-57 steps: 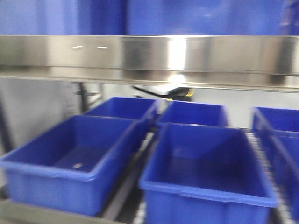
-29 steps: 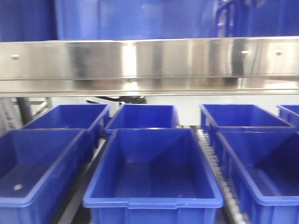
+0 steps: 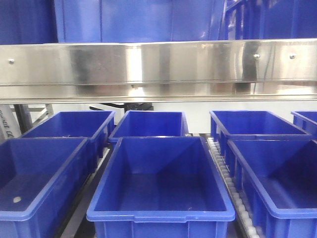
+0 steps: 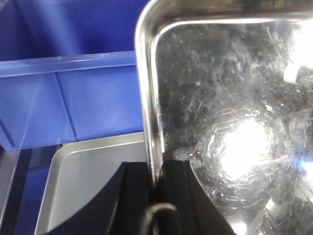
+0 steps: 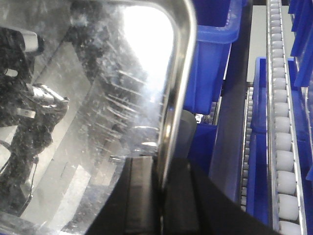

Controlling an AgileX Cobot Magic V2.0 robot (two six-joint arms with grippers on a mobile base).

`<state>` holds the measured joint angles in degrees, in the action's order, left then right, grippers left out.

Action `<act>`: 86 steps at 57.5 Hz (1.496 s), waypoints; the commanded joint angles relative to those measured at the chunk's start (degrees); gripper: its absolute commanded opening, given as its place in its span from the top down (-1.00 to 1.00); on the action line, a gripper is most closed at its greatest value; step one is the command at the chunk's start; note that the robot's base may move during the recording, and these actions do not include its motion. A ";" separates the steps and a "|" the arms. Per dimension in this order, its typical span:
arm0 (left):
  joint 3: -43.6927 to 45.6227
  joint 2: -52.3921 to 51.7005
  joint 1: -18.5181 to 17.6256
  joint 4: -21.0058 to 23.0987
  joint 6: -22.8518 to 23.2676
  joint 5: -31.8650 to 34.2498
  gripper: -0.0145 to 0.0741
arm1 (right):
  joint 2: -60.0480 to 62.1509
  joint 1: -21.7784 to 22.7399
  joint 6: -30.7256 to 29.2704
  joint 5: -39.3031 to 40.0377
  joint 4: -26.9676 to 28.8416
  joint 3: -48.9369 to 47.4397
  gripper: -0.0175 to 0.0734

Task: Stack silver trays without gaps
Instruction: 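Lower the held tray onto the silver tray on the shelf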

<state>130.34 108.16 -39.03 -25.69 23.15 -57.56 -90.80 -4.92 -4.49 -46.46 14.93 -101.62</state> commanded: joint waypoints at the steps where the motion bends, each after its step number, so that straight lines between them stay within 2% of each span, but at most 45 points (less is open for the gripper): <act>1: 0.71 -1.03 0.04 -2.28 -0.24 1.68 0.67 | 0.58 0.10 -1.29 1.11 -1.41 -0.49 0.79; 21: 0.71 -1.03 0.04 -2.28 -0.24 1.68 0.67 | 0.58 0.10 -1.29 1.44 -1.08 -0.49 0.79; 32: 0.71 -1.03 0.04 -2.28 -0.24 6.69 0.67 | 0.58 0.10 -1.29 4.92 -0.96 -0.49 0.79; 48: 0.59 -0.93 0.04 -2.28 -0.60 5.97 0.67 | -1.85 -0.30 -1.29 6.91 2.55 -0.49 0.79; 58: -2.20 0.79 0.04 -6.18 -3.43 2.93 0.67 | -6.71 -2.19 -1.29 5.58 4.47 -0.49 0.79; 67: -4.77 3.83 0.19 -10.73 -3.56 0.87 0.67 | -11.37 -4.13 -1.29 6.47 4.47 -0.49 0.79; 86: -5.19 11.04 2.01 -10.51 -2.90 -0.10 0.67 | -17.98 -4.82 -1.29 7.15 4.47 -0.49 0.79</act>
<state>125.32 117.82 -36.90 -35.96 21.07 -59.71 -108.70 -8.85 -4.04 -41.12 18.97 -101.52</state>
